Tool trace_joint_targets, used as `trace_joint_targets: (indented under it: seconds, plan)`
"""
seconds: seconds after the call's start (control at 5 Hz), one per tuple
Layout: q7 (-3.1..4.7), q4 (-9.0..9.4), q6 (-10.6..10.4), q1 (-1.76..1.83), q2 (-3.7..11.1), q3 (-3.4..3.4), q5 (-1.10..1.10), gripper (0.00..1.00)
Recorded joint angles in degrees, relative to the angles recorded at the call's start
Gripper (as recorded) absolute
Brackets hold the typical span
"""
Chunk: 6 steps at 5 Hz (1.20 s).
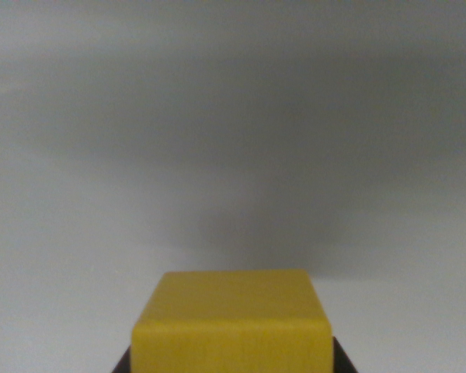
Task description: Pick yellow cube
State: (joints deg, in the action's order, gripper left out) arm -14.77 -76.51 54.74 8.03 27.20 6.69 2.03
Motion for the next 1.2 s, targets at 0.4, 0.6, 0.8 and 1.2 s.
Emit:
trace_joint_targets:
  seconds: [0.4, 0.6, 0.8, 1.2]
  plan:
    - [0.01, -1.65, 2.1, 0.0, -0.5, 0.05, -0.07, 1.0]
    - [0.01, -3.37, 4.4, -0.01, -1.02, 0.1, -0.14, 1.0]
    - [0.01, -3.37, 4.4, -0.01, -1.02, 0.1, -0.14, 1.0]
    - [0.02, -5.29, 6.9, -0.01, -1.61, 0.16, -0.22, 1.0]
